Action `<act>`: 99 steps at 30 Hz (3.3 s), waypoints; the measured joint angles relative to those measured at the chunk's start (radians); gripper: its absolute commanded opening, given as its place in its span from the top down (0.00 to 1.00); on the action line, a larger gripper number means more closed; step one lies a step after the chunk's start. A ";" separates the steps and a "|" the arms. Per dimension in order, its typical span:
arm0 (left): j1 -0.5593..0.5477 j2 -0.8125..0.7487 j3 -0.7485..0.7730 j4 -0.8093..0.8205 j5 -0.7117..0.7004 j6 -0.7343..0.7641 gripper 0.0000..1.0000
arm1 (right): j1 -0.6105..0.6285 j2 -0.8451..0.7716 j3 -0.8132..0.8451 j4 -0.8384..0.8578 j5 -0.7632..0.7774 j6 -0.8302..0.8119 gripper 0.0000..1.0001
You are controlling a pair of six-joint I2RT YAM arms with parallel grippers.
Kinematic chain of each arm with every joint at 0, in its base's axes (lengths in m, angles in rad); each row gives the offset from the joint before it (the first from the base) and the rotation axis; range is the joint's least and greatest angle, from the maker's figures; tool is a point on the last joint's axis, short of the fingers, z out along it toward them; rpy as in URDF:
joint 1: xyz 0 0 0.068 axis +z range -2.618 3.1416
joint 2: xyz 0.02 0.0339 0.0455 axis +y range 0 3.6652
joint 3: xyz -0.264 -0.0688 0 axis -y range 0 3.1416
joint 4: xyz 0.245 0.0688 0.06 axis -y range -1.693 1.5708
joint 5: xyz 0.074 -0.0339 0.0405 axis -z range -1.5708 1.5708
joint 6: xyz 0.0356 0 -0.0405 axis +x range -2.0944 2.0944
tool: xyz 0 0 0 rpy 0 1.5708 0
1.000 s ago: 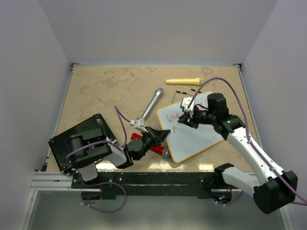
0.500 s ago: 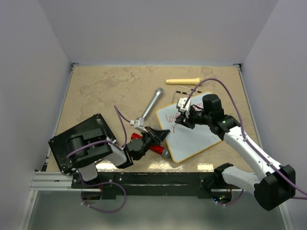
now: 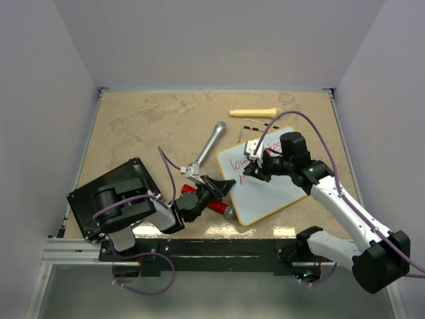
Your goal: Write a sentence on the whiteboard
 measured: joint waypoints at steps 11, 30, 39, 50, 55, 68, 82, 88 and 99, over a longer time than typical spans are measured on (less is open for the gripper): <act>0.000 0.000 0.000 -0.002 0.000 -0.001 1.00 | 0.000 -0.004 0.000 0.013 0.054 0.025 1.00; 0.000 0.000 0.000 0.000 0.000 0.000 1.00 | 0.000 0.002 0.005 -0.129 -0.064 -0.142 1.00; 0.000 0.000 0.000 -0.003 0.000 0.000 1.00 | 0.002 -0.006 0.007 -0.092 0.025 -0.080 1.00; 0.000 0.000 0.000 0.002 0.000 0.002 1.00 | -0.039 -0.036 0.010 -0.082 -0.025 -0.072 1.00; 0.000 0.000 0.000 0.002 0.000 0.003 1.00 | -0.054 -0.041 0.010 -0.082 -0.025 -0.066 1.00; 0.000 0.000 -0.003 0.003 0.000 0.002 1.00 | -0.074 -0.041 0.010 -0.075 -0.025 -0.060 1.00; 0.000 0.000 -0.006 0.006 0.000 0.002 1.00 | -0.080 -0.041 0.010 -0.076 -0.027 -0.058 1.00; 0.000 0.000 -0.006 0.006 0.000 0.002 1.00 | -0.080 -0.041 0.010 -0.075 -0.029 -0.058 1.00; 0.000 0.000 -0.006 0.006 0.000 0.002 1.00 | -0.080 -0.041 0.010 -0.075 -0.025 -0.058 1.00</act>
